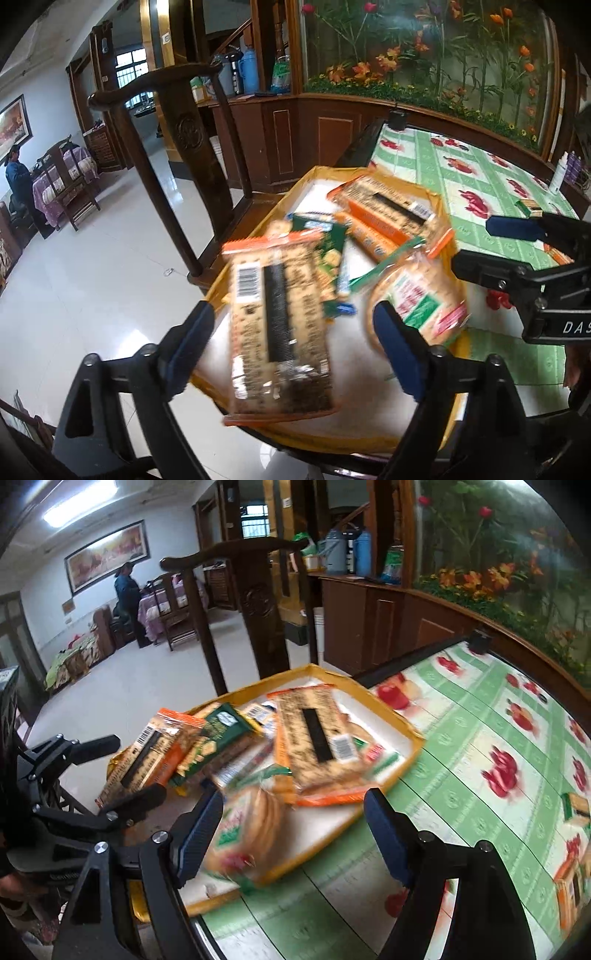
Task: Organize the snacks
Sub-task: 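Open both tools to drop the packs into the foam box, then move both tools back to the table toward the clear plastic bag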
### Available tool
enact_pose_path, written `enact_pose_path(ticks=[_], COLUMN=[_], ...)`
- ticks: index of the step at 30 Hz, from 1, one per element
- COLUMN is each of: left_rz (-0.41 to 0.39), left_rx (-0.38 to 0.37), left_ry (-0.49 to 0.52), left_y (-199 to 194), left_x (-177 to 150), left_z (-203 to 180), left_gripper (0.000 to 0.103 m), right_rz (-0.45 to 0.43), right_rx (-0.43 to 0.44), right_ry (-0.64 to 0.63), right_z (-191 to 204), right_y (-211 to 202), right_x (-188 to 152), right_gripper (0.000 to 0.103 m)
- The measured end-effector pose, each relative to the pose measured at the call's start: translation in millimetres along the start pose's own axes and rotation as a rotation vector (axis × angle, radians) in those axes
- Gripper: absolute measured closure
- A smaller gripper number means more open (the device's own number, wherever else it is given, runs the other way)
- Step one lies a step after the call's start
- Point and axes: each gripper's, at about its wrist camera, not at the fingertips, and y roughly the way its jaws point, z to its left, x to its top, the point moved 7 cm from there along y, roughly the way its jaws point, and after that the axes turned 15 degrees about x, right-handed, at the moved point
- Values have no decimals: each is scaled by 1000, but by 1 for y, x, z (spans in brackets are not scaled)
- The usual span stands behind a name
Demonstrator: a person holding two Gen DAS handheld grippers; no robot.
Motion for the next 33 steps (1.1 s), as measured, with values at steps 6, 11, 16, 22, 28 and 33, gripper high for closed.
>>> enact_pose_path(ticks=[6, 11, 16, 22, 28, 33], left_rz=[-20, -37, -51, -74, -67, -79], left_rx=[-32, -89, -145, -198, -248, -277], left_ry=[45, 88, 134, 185, 237, 283], left_y=[-10, -22, -35, -50, -55, -66], left_x=[11, 19, 25, 31, 32, 34], left_z=[-38, -83, -127, -181, -225, -256], left_gripper=[12, 11, 11, 7, 7, 7], right_rz=[-32, -36, -61, -76, -90, -96], right_rx=[-48, -107, -158, -237, -306, -356], right_ry=[60, 111, 185, 246, 330, 391], right_z=[-25, -50, -79, -112, -149, -177], right_y=[-26, -50, -80, -119, -156, -184], right_x=[-17, -36, -57, -84, -115, -140], right_gripper=[24, 24, 24, 23, 23, 23])
